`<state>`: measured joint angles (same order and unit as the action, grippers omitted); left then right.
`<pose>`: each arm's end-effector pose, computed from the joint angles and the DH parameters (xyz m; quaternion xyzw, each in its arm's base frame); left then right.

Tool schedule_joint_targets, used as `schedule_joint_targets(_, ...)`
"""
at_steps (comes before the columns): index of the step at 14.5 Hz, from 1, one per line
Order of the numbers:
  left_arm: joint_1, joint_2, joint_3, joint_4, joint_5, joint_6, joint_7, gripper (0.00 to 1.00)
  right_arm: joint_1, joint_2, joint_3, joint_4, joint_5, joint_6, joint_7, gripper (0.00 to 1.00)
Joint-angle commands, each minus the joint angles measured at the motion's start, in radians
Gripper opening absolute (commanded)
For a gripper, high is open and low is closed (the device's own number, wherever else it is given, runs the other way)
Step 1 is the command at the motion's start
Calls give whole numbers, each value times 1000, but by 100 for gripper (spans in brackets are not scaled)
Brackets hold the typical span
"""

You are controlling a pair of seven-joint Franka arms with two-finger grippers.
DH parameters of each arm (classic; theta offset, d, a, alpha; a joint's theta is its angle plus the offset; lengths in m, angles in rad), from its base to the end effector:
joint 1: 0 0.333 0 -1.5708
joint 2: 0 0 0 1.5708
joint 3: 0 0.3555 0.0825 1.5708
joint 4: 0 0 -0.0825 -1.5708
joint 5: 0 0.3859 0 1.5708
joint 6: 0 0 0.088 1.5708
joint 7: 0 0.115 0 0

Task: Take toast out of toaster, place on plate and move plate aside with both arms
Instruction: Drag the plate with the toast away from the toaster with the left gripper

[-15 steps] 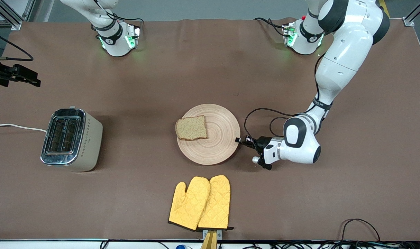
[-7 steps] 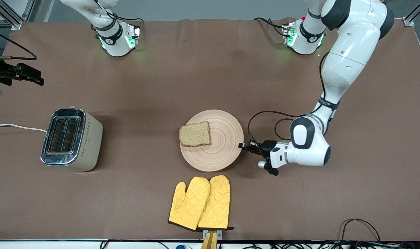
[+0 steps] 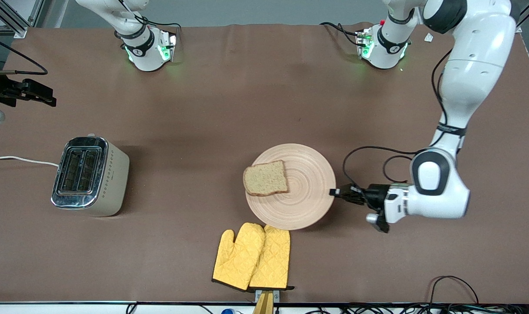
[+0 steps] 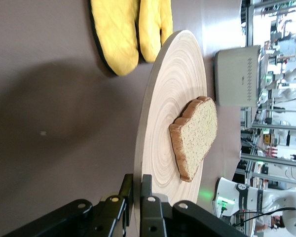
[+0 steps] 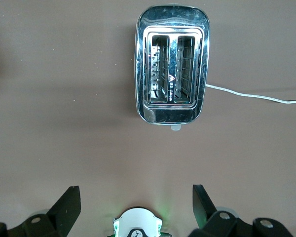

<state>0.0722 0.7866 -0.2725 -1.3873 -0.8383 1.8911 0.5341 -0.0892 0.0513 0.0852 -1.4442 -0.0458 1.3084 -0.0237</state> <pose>0.7293 -0.1608 0.2885 0.8734 -0.1227 -0.0417 0.4695 0.5442 -0.0098 0.6659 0.9954 0.0061 -0.0936 0.0191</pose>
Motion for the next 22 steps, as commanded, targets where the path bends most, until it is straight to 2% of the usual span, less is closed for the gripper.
schedule_joint_targets(1,118,-32,-10,-6,46,-90,3,0,3,-31,1,-33,-11,2,-5,100)
schedule_joint_targets(3,214,-32,-13,8,125,-141,42,0,3,-31,1,-33,-11,2,-5,100)
schedule_joint_targets(9,418,9,-10,4,185,-188,219,0,12,-31,1,-32,-11,3,-5,100)
schedule_joint_targets(14,479,88,9,10,206,-182,322,0,11,-31,1,-27,-8,6,-7,100)
schedule_joint_targets(19,485,103,39,11,205,-147,325,4,11,-30,1,-27,-8,6,-7,100)
schedule_joint_targets(20,485,106,39,11,205,-135,323,11,12,-30,1,-27,-8,6,-7,100)
schedule_joint_targets(21,485,109,39,11,203,-129,314,28,12,-30,1,-27,-8,6,-7,100)
schedule_joint_targets(22,485,106,39,13,194,-129,290,67,12,-30,1,-27,-8,6,-5,100)
